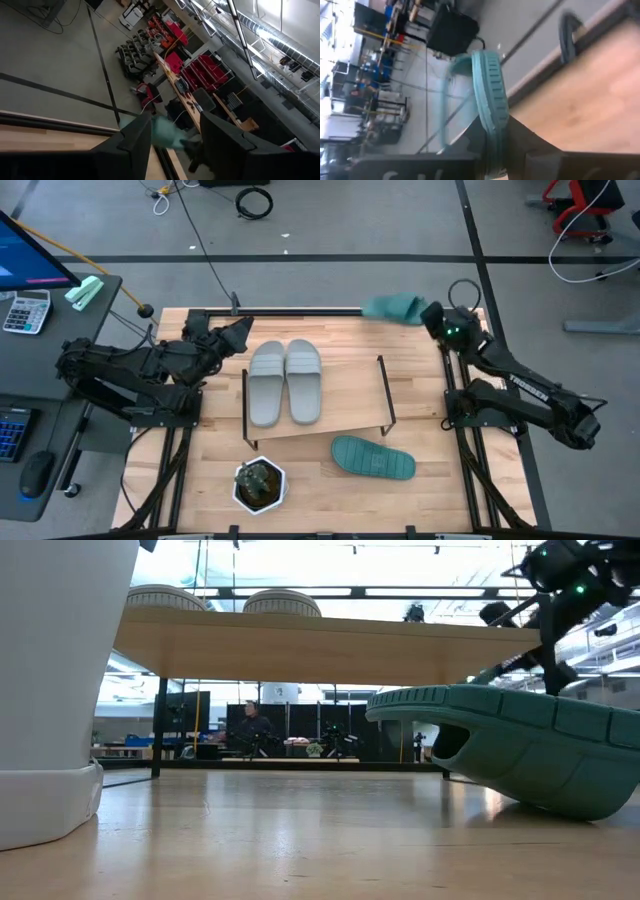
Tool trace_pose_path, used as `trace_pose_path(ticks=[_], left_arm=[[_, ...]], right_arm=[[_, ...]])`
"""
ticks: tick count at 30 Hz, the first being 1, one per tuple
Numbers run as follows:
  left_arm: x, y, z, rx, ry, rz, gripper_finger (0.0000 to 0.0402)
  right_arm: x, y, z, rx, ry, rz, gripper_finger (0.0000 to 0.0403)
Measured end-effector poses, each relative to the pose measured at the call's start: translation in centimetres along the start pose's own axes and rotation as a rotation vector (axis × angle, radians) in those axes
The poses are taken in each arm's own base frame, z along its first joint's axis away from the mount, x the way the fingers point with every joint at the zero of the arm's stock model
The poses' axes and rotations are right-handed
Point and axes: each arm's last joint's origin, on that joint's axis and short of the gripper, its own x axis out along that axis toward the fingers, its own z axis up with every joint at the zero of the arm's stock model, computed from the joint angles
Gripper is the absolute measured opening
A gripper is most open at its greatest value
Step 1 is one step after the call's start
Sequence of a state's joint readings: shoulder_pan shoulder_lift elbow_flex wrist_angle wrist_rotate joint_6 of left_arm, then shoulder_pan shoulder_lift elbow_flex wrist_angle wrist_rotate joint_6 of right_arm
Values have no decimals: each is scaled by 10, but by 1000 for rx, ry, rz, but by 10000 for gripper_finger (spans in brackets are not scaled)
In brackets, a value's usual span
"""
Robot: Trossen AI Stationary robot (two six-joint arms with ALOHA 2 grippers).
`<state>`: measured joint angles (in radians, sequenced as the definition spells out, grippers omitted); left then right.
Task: Pick and place slides into the shelf
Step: Put the top green slide on the shelf
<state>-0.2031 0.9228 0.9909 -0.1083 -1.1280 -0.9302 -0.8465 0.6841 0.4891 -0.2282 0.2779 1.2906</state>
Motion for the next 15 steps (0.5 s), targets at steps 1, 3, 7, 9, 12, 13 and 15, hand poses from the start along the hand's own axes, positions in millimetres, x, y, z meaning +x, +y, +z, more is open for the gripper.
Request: trace_pose_path(ticks=[1,3,7,9,12,13,15], left_arm=[[0,0,0,0,-2,1,172],[1,0,0,0,-3,2,173],[1,0,1,-1,-5,3,172],[1,0,1,-1,-4,3,172],[1,0,0,0,0,-1,174],[1,0,0,-1,1,-1,173],[1,0,0,-1,2,-2,172]], right_arm=[[-3,9,4,-20,-12,28,40],[-13,34,14,-40,-48,128,40],[-28,68,27,-122,-52,251,40],[-36,85,32,-199,-31,335,40],[-49,110,40,-299,31,450,40],[-51,116,41,-321,60,474,40],[-56,130,45,-350,142,541,40]])
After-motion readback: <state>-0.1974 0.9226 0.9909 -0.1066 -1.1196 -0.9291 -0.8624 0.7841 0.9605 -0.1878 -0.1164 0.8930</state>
